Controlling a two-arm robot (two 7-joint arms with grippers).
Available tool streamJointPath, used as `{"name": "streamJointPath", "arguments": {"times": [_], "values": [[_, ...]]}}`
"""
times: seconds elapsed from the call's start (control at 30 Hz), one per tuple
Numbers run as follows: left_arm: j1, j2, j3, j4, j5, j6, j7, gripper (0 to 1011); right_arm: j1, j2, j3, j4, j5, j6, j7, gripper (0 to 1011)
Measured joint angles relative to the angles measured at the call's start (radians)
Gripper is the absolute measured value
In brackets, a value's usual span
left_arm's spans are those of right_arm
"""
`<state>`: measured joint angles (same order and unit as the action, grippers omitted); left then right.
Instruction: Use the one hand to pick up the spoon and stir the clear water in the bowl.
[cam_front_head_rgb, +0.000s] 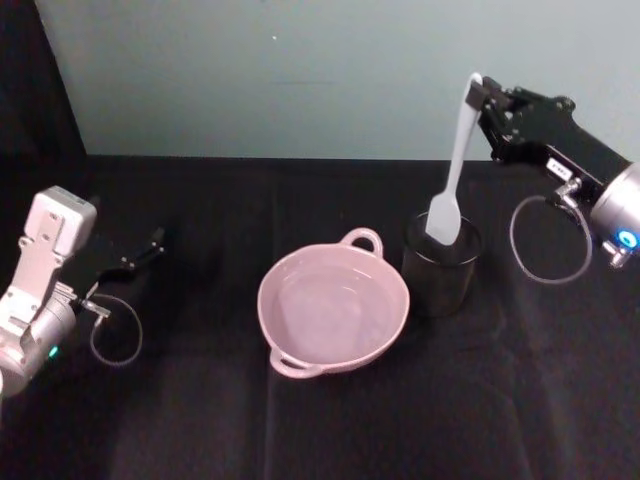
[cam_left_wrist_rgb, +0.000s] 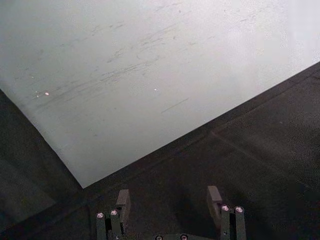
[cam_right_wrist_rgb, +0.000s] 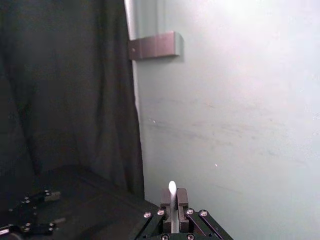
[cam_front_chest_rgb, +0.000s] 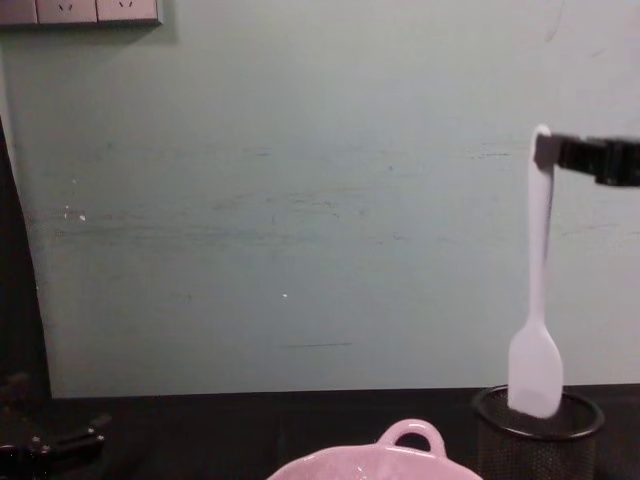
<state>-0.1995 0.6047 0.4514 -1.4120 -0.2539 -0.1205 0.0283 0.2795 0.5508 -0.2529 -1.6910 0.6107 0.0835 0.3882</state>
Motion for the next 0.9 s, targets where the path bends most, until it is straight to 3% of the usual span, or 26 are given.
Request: {"name": "streamJointPath", "arguments": {"times": [0.2, 0.6, 0.9], "values": [[0.0, 0.0, 0.0, 0.0, 0.0, 0.0, 0.0, 1011, 0.003, -0.029, 0.008, 0.073, 0.025, -0.013, 0.0, 85], [0.0, 0.0, 0.0, 0.0, 0.0, 0.0, 0.0, 1011, -0.007, -0.081, 0.026, 0.202, 0.145, -0.012, 0.022, 85], [0.0, 0.0, 0.0, 0.0, 0.0, 0.0, 0.0, 1011, 0.013, -0.091, 0.006, 0.269, 0.183, -0.006, 0.036, 84]]}}
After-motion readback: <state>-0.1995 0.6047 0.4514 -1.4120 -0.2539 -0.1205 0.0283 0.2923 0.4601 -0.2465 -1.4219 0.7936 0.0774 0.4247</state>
